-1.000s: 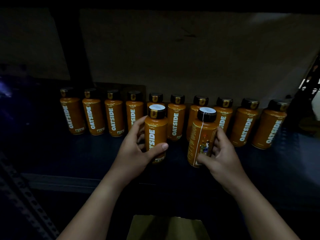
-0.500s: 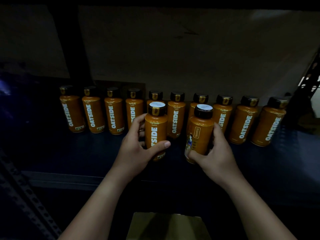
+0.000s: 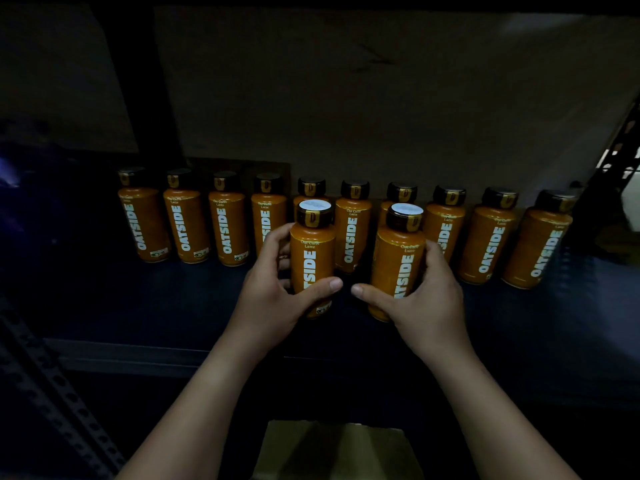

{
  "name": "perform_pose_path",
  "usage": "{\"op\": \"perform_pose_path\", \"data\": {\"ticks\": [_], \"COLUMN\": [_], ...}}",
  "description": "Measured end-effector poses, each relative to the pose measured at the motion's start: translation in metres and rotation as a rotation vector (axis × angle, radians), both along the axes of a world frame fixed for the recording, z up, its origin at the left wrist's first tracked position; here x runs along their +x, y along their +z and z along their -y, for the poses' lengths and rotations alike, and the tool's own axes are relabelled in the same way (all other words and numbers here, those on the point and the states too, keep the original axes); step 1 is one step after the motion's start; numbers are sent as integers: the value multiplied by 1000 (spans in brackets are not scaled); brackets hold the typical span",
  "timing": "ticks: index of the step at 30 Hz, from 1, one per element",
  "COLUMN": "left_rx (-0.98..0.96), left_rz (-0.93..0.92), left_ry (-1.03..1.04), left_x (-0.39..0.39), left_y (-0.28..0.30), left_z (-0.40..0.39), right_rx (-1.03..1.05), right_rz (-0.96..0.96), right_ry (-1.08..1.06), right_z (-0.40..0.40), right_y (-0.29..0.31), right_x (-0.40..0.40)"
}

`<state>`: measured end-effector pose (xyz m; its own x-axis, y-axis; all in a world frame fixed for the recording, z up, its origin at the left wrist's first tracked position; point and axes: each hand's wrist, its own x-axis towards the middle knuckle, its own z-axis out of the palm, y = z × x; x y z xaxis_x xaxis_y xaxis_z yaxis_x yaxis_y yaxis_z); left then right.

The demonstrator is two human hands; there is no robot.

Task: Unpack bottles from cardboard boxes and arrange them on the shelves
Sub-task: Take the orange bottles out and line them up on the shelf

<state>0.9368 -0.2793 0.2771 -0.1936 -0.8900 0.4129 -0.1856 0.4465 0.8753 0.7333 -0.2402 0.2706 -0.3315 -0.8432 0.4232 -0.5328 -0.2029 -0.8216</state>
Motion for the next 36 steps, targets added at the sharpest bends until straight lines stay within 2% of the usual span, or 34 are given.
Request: {"op": "perform_pose_path", "data": {"ticks": [6,15,36], "left_rx": [-2,-47,-62], "left_rz": [-20,126,116], "left_ry": [-46,8,-226], "left_x": [6,-18,-223], "left_y": [-1,3,0], "left_z": [-1,-4,-63], "right_rx": [4,22,29], "right_rz": [47,51,60], "right_ry": [67,9,-316], "right_z": [0,-18,-104], "right_y": [6,10,10], "right_x": [-2,-23,-197]}}
